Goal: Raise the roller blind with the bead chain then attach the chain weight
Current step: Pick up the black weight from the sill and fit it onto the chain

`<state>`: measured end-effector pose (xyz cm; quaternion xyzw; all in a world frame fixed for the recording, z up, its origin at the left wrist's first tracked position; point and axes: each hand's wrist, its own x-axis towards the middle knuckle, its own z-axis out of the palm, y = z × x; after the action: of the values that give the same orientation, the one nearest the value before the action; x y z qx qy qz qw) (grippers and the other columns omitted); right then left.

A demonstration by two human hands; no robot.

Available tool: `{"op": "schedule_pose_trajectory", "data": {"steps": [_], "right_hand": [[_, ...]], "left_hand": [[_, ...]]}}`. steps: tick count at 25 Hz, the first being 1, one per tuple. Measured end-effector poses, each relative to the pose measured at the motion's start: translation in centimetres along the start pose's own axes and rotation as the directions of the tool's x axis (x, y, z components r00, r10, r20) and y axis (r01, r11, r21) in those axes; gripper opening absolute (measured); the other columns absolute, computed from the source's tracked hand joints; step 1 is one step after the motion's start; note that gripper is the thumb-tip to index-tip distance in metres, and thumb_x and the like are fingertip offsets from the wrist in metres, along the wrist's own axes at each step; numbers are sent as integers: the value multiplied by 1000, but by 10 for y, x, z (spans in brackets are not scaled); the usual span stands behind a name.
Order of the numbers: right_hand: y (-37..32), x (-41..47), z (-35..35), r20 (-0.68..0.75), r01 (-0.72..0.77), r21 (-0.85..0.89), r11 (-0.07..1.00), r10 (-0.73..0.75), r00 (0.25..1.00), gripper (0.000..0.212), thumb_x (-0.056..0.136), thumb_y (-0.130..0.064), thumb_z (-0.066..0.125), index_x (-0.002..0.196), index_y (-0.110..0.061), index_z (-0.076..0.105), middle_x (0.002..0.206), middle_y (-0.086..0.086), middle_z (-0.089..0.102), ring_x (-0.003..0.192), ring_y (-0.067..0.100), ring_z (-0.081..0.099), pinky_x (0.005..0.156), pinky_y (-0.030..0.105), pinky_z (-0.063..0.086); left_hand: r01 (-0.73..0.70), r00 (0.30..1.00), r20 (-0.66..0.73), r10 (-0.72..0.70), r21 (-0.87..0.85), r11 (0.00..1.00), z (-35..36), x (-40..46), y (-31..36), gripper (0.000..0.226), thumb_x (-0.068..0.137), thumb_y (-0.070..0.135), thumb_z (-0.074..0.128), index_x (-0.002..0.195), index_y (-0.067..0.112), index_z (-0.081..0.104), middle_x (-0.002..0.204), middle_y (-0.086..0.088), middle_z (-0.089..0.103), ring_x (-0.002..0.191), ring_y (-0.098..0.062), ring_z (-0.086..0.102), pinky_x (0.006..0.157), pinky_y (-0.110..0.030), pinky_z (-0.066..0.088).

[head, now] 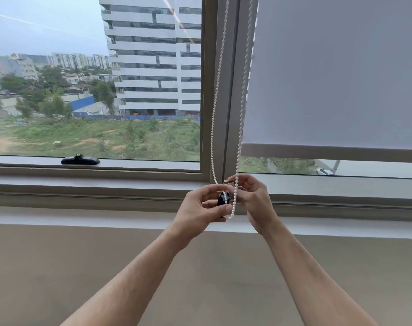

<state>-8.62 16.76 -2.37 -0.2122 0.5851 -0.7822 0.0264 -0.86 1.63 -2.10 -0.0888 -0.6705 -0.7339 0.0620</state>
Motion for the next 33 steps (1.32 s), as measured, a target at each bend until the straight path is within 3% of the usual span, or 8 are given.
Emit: {"op": "schedule_pose_trajectory", "data": {"steps": [4, 7, 12, 18, 26, 28, 30, 33], "right_hand": [[-12, -10, -6, -44, 50, 43, 998, -48, 998, 17, 72, -8, 76, 76, -25, 75, 87, 2, 77, 83, 21, 66, 71, 29, 48], [-19, -14, -7, 52, 110, 67, 992, -113, 992, 17, 70, -11, 81, 79, -25, 75, 90, 3, 78, 87, 20, 71, 82, 30, 55], [-24, -22, -6, 156, 186, -67, 980, -174, 972, 18, 81, 7, 73, 88, -9, 72, 96, 8, 79, 91, 21, 74, 82, 32, 58], [-33, -24, 1, 199, 213, -182, 960, -176, 964, 19, 79, 12, 74, 84, -7, 71, 94, 5, 79, 87, 18, 75, 79, 27, 59], [-45, -19, 1, 316, 313, -433, 845, -183, 931, 17, 79, 3, 78, 85, -11, 71, 95, 18, 77, 91, 39, 73, 85, 51, 59], [-48, -19, 0, 339, 311, -449, 838, -163, 927, 17, 78, 1, 79, 83, -14, 72, 96, 12, 77, 90, 32, 74, 84, 47, 60], [-51, -21, 1, 350, 300, -451, 841, -143, 926, 26, 77, -3, 80, 76, -28, 72, 93, 1, 78, 88, 21, 75, 84, 41, 60], [-54, -23, 1, 352, 308, -463, 831, -146, 924, 20, 75, -15, 80, 70, -32, 69, 91, -6, 78, 87, 18, 75, 84, 40, 60]], "left_hand": [[3, 1000, 0, -3, 4, 1000, 2, -3, 4, 49, 69, 13, 86, 115, 18, 69, 91, -2, 75, 84, -16, 71, 82, -43, 61], [7, 1000, -1, -7, 3, 1000, 3, -5, 6, 49, 67, 16, 86, 113, 19, 69, 90, -1, 75, 81, -17, 70, 83, -45, 60], [9, 1000, 13, -9, 20, 1000, 3, -7, 7, 46, 73, 13, 85, 115, 20, 69, 95, -7, 75, 81, -19, 71, 85, -51, 59], [20, 1000, 8, -20, 33, 999, -1, -10, 8, 43, 72, 15, 84, 113, 20, 71, 94, -8, 74, 76, -17, 68, 84, -54, 59], [41, 999, 32, -42, 32, 999, -3, -12, 14, 40, 69, 20, 85, 107, 24, 74, 88, -3, 75, 70, -14, 66, 81, -53, 60], [44, 998, 39, -45, 39, 998, -4, -13, 16, 37, 72, 18, 84, 107, 22, 74, 88, -3, 75, 69, -15, 65, 81, -55, 59], [50, 997, 62, -52, 40, 998, -5, -15, 18, 33, 78, 13, 80, 110, 20, 73, 89, -5, 73, 75, -17, 64, 79, -54, 60], [66, 988, 138, -67, 12, 998, -9, -18, 21, 31, 89, 8, 68, 119, 17, 69, 100, -12, 66, 87, -25, 58, 78, -48, 60]]}}
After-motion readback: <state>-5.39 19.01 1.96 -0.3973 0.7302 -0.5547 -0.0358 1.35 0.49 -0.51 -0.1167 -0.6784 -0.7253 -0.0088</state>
